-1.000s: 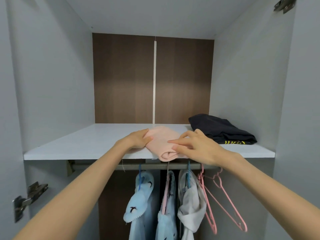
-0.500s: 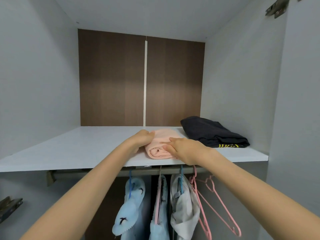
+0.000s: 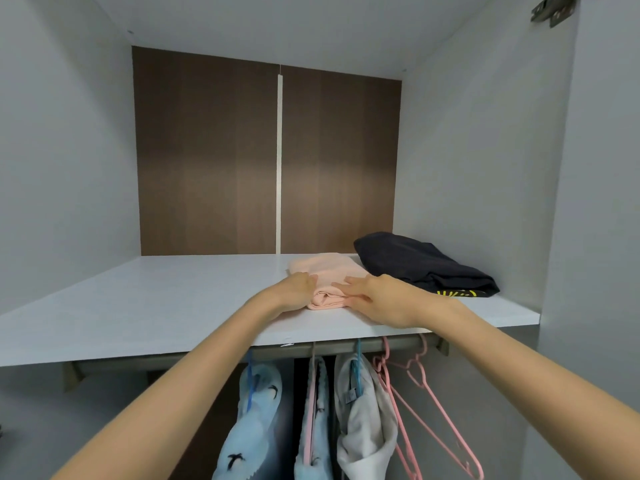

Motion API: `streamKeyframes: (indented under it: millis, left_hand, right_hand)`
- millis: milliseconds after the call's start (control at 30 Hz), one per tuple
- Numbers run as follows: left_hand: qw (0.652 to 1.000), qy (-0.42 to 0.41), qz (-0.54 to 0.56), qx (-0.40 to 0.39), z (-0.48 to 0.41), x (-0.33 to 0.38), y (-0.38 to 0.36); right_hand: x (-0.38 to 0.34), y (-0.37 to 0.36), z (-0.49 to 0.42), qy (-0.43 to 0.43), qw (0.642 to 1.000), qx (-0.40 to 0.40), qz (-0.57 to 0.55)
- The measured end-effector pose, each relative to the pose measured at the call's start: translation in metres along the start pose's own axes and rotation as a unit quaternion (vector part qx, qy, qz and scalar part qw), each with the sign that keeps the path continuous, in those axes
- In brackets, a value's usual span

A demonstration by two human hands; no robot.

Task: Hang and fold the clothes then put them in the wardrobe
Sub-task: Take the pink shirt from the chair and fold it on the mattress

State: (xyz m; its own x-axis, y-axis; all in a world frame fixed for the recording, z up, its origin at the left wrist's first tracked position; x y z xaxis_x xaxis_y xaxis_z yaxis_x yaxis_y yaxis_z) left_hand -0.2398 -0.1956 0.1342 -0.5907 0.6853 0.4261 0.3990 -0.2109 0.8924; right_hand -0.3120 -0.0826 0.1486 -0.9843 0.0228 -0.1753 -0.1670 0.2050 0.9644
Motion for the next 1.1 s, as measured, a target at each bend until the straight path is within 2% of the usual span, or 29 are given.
streamKeyframes:
  millis: [300,467,833,1100]
  left_hand:
    - [0.999,0.012,-0.02,-0.034,-0.021,0.008,-0.003]
    - [0.999,0.028,0.001,-0.047,-0.035,0.009,-0.003]
    - [0.994,0.018,-0.111,-0.009,-0.05,-0.004,-0.002]
    - [0.997,0.035,-0.062,0.025,-0.032,-0.012,0.008]
  right_hand:
    - [0.02,0.005,-0.016,-0.031,0.992,0.06,0.108]
    - [0.035,0.001,-0.033,-0.032,0.996,0.055,0.064]
    - [0.046,-0.004,-0.047,-0.005,0.995,0.073,-0.072]
    - [0.037,0.0,-0.024,-0.045,0.998,0.048,-0.023]
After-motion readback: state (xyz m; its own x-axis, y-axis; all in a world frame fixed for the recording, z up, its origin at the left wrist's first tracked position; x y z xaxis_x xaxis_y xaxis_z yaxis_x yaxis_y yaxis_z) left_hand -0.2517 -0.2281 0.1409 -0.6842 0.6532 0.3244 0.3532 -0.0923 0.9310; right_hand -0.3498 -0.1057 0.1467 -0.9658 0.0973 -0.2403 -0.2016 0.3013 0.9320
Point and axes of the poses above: each hand's wrist, its own z-axis away from the middle knuckle, its own y-axis out of the back of the hand, x = y × z, the point moved 8 cm from there along -z, towards the middle knuckle, and after that the axes turned 12 degrees about -z, right-handed, at the moved point
